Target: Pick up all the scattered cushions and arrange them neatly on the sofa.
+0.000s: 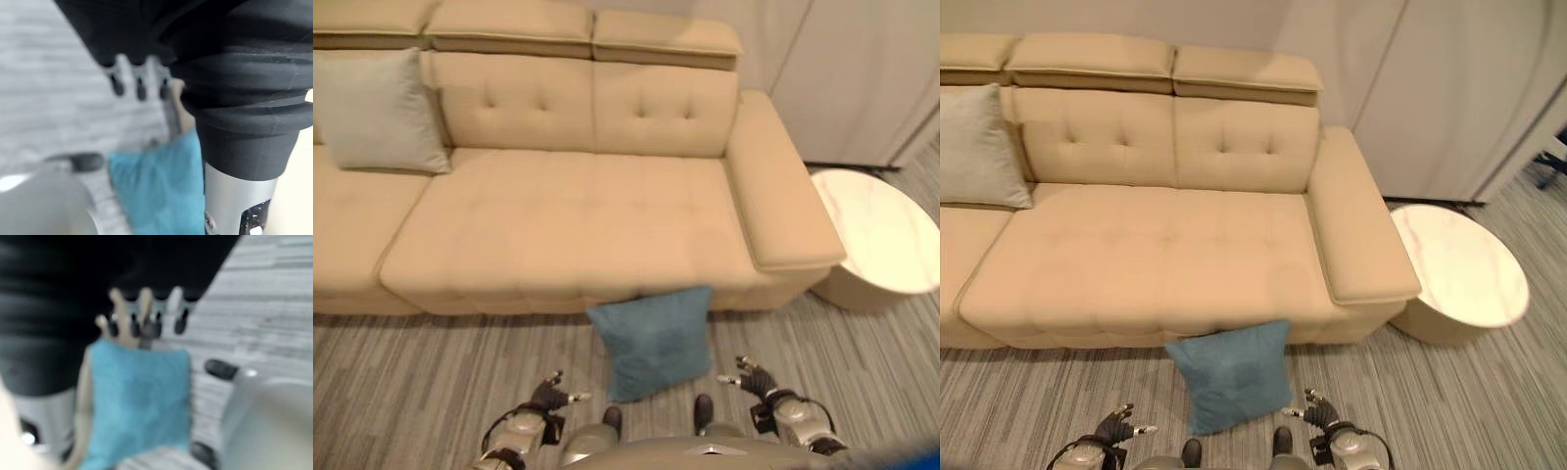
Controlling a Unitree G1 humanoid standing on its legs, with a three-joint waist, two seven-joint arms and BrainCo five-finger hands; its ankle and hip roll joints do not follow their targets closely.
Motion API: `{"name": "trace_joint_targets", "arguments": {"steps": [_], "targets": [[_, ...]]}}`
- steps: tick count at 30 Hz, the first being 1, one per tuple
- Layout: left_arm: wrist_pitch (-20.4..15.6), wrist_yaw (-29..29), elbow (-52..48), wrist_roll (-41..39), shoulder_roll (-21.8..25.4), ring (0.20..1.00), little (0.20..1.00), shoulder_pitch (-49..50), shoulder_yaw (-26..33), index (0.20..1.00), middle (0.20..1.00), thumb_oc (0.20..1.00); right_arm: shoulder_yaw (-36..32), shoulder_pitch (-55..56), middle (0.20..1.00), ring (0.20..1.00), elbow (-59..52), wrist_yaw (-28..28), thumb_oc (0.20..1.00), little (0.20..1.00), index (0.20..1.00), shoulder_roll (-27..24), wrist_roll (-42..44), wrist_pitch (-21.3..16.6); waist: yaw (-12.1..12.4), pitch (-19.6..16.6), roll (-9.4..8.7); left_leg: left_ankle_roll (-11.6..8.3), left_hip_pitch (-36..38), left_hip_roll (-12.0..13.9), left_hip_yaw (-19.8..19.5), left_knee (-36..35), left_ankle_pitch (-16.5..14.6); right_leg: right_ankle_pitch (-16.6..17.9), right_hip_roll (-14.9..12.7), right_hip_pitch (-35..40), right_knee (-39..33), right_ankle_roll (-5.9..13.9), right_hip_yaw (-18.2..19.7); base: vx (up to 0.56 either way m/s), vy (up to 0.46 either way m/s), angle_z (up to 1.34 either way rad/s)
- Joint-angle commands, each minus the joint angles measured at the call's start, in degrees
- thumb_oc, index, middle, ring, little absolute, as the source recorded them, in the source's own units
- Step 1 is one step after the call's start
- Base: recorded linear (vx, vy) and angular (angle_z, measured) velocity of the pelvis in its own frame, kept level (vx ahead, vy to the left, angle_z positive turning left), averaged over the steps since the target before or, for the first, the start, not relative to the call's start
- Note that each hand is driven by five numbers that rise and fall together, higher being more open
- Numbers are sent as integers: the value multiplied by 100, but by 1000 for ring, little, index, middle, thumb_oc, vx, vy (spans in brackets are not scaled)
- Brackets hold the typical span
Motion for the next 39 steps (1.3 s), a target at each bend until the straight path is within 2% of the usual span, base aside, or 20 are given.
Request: {"name": "trace_joint_targets", "arguments": {"steps": [1, 5, 6, 7, 9, 11, 12, 17, 20, 23, 26, 27, 29, 31, 32, 34, 35, 39], "targets": [[-108, -47, 54, -109, 72, 1000, 1000, -371, -129, 1000, 1000, 1000, -100, -151, 1000, 1000, -333, -16, 1000, 1000, 1000, -369, 100, -192, -107, 139, -105, -490, -276, 253, 611, 466, 76, -284, -39, 98, 311, 345, -272, 50, -186, 63], [-102, -46, 63, -143, 33, 1000, 1000, -325, -102, 1000, 1000, 1000, -89, -172, 1000, 1000, -443, -27, 1000, 1000, 1000, -411, 172, -239, -120, 213, -107, -569, -417, 417, 769, 655, 190, -346, 77, 250, 171, 239, -497, 27, -126, 49], [-108, -55, 19, -183, 1, 1000, 1000, -344, -112, 1000, 1000, 1000, -73, -169, 1000, 1000, -496, -37, 1000, 1000, 1000, -450, 184, -250, -199, 270, -102, -520, -511, 572, 1174, 826, 268, -399, 123, 327, 138, 160, -662, 15, -124, 54], [-108, -55, 19, -183, 1, 1000, 1000, -344, -112, 1000, 1000, 1000, -73, -169, 1000, 1000, -496, -37, 1000, 1000, 1000, -450, 184, -250, -199, 270, -101, -520, -512, 573, 1174, 827, 267, -399, 123, 327, 138, 160, -662, 13, -110, 75], [-103, -80, -69, -188, -46, 1000, 1000, -382, -164, 1000, 1000, 1000, -89, -175, 1000, 1000, -434, -49, 1000, 1000, 1000, -494, 194, -226, -321, 286, -105, -459, -610, 814, 2038, 977, 335, -437, 201, 410, 64, 69, -919, 21, -84, 63], [-113, -80, -72, -187, -38, 1000, 1000, -384, -166, 1000, 1000, 1000, -86, -199, 1000, 1000, -411, -61, 1000, 1000, 1000, -482, 192, -226, -287, 295, -109, -493, -639, 818, 1987, 1017, 323, -441, 231, 457, 17, 62, -949, 53, -45, 39], [-117, -45, -133, -218, 7, 1000, 1000, -375, -144, 1000, 1000, 1000, -31, -242, 1000, 1000, -390, -82, 1000, 1000, 1000, -448, 158, -226, -209, 276, -115, -449, -582, 721, 1753, 854, 235, -438, 269, 451, -3, 96, -922, 87, -38, 30], [-157, 14, -241, -243, 170, 1000, 1000, -529, -169, 1000, 1000, 1000, -27, -325, 1000, 1000, -468, -121, 1000, 1000, 1000, -407, 215, -269, -194, 350, -183, -452, -717, 719, 1720, 723, 312, -447, 246, 216, 125, 85, -984, -12, -8, 5], [-214, 90, -453, -371, 283, 1000, 1000, -774, -202, 1000, 1000, 1000, -30, -464, 1000, 1000, -583, -199, 1000, 1000, 1000, -440, 242, -309, -159, 538, -224, -460, -897, 734, 1701, 781, 319, -449, 202, 8, 263, 81, -1055, -58, 3, 10], [-291, 232, -708, -531, 375, 1000, 1000, -1019, -238, 1000, 1000, 1000, -41, -672, 1000, 1000, -720, -337, 1000, 1000, 1000, -516, 258, -355, -175, 796, -191, -439, -1204, 732, 1637, 925, 299, -439, 129, -385, 534, 85, -1057, -126, 37, 20], [-426, 505, -1031, -765, 460, 1000, 1000, -1384, -264, 1000, 1000, 1000, -105, -1022, 1000, 1000, -849, -651, 1000, 1000, 1000, -625, 240, -431, -248, 1086, -97, -390, -1760, 762, 1620, 1181, 296, -417, -21, -1087, 1026, 79, -1030, -170, 86, 4], [-505, 715, -1193, -924, 510, 1000, 1000, -1620, -228, 1000, 1000, 1000, -134, -1257, 1000, 1000, -943, -841, 1000, 1000, 1000, -678, 232, -439, -261, 1213, -27, -415, -2014, 815, 1589, 1372, 145, -561, -71, -1487, 1396, 112, -961, -129, 107, 5], [-582, 892, -1290, -1104, 556, 1000, 1000, -1923, -250, 1000, 1000, 1000, -143, -1531, 1000, 1000, -999, -1074, 1000, 1000, 1000, -753, 159, -477, -284, 1342, 24, -387, -2477, 887, 1582, 1683, 110, -625, -179, -1994, 1785, 94, -959, -101, 66, 6], [-583, 892, -1286, -1105, 556, 1000, 1000, -1930, -250, 1000, 1000, 1000, -144, -1538, 1000, 1000, -995, -1074, 1000, 1000, 1000, -753, 159, -478, -287, 1330, 27, -386, -2506, 890, 1577, 1702, 103, -631, -180, -2018, 1799, 93, -961, -67, 26, 4], [-674, 1100, -1440, -1387, 614, 1000, 1000, -2311, -234, 1000, 1000, 1000, -113, -1949, 1000, 1000, -1071, -1352, 1000, 1000, 1000, -866, 63, -443, -324, 1447, 97, -372, -3097, 968, 1544, 2106, 37, -700, -292, -2654, 2251, 86, -891, -87, 34, 5], [-706, 1175, -1449, -1461, 648, 1000, 1000, -2467, -240, 1000, 1000, 1000, -121, -2118, 1000, 1000, -1101, -1455, 1000, 1000, 1000, -913, 62, -447, -343, 1471, 120, -363, -3349, 1010, 1541, 2286, -13, -741, -329, -2915, 2436, 85, -868, -112, 56, 10], [-743, 1294, -1579, -1599, 759, 1000, 1000, -2794, -260, 1000, 1000, 1000, -164, -2430, 1000, 1000, -1184, -1613, 1000, 1000, 1000, -1079, 66, -445, -395, 1555, 177, -357, -3849, 1062, 1529, 2641, -74, -795, -412, -3460, 2839, 74, -804, -114, 69, 8], [-760, 1431, -1737, -1736, 885, 1000, 1000, -3127, -247, 1000, 1000, 1000, -225, -2808, 1000, 1000, -1341, -1850, 1000, 1000, 1000, -1329, -19, -430, -476, 1574, 259, -339, -4716, 1181, 1440, 3274, -238, -976, -485, -4350, 3495, 28, -677, -42, 40, -8]]}}
